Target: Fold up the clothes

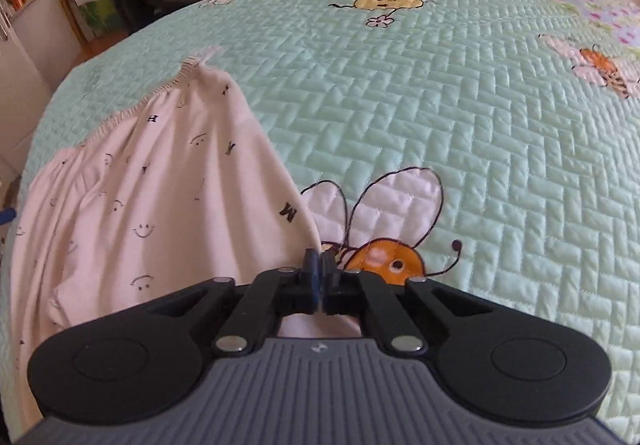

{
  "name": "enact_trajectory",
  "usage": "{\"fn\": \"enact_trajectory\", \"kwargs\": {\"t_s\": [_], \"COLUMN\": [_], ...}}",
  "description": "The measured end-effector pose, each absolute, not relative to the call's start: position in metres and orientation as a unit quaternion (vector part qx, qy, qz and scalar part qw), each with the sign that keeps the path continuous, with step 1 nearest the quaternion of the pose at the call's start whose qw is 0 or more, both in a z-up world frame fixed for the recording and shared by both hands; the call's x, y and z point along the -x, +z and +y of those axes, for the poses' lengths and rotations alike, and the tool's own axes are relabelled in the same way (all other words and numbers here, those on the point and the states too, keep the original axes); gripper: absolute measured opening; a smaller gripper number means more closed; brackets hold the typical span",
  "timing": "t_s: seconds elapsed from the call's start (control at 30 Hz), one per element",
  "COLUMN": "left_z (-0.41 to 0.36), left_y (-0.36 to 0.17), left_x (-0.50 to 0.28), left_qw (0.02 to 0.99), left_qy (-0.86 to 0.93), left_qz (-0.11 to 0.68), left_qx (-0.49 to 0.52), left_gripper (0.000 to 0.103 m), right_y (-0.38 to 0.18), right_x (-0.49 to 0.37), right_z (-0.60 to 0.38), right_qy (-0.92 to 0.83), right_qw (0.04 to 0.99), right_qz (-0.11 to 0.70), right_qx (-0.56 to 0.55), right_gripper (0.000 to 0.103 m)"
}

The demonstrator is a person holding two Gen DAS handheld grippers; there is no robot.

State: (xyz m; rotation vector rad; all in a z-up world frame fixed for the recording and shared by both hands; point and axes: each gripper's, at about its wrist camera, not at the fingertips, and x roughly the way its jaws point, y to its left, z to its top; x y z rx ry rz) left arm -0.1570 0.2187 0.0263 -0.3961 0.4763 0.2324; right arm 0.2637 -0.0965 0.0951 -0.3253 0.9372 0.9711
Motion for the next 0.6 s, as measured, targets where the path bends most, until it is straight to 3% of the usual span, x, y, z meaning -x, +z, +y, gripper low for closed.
{"fn": "enact_trajectory", "kwargs": {"t_s": [0.4, 0.53, 0.6], "left_z": [0.222, 0.224, 0.223], "left_y": [0.027, 0.027, 0.027], "left_x": [0.159, 0.16, 0.16], "left_qw": [0.945, 0.944, 0.945], "left_qy": [0.116, 0.118, 0.117], "left_qz": [0.233, 0.232, 0.232], "left_qx": [0.198, 0.201, 0.201], "left_gripper": [0.102, 0.102, 0.102], "right_y": [0.102, 0.125, 0.133], "right_x": [-0.262, -0.239, -0.219], "right_z": [-0.102, -0.132, -0.153], "right_qy": [0.362, 0.339, 0.311], "right_qw": [0.841, 0.873, 0.888], "right_qz": [0.371, 0.342, 0.334], "right_qx": [0.157, 0.077, 0.051], "right_gripper": [0.005, 0.021, 0.023]}}
